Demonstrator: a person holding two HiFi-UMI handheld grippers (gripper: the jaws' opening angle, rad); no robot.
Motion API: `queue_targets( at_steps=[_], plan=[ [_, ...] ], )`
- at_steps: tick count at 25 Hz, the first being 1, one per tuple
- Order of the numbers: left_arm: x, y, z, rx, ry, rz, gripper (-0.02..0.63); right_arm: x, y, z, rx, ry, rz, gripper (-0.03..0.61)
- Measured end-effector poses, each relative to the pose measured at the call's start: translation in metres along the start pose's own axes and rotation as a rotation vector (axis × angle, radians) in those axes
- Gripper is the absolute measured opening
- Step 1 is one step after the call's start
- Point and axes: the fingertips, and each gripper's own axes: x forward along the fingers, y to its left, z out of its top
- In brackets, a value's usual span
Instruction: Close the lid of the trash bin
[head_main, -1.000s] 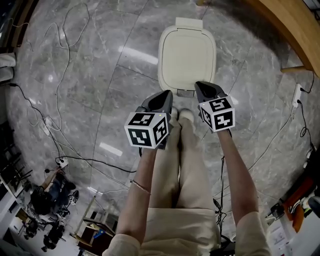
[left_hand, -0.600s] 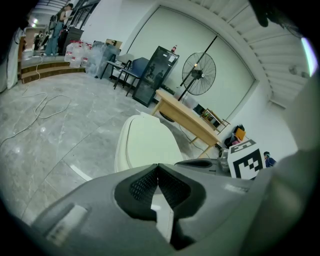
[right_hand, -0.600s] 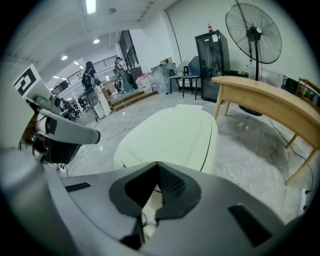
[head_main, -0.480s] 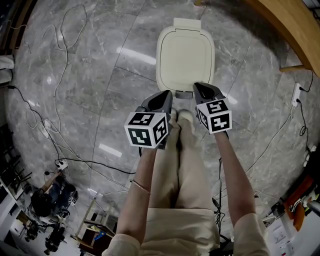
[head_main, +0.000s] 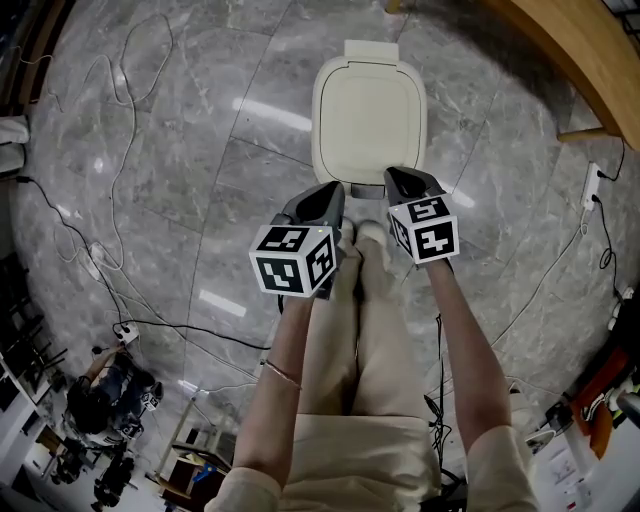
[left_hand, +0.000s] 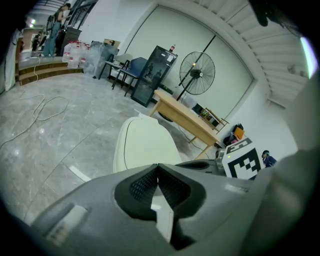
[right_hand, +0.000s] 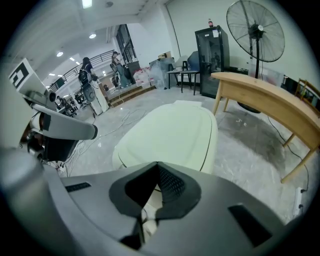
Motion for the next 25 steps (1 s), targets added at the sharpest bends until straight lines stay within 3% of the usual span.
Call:
queue_targets(
  at_steps=[4, 10, 25],
  plan=[
    [-0.013, -0.007, 0.007, 0.022, -0.002, -0.011, 0.023, -0.017, 0.004, 0.013, 0.048, -0.068, 0.006, 0.005],
    [-0.046, -0.014, 0.036, 0.048, -0.058, -0.022, 0.023, -0.055, 0.016, 0.04, 0.017, -0.119, 0.021, 0.005],
    [-0.126, -0.071, 0.107, 0.125, -0.176, -0.015, 0.023, -0.183, 0.035, 0.129, 0.238, -0.384, -0.009, 0.005]
  ],
)
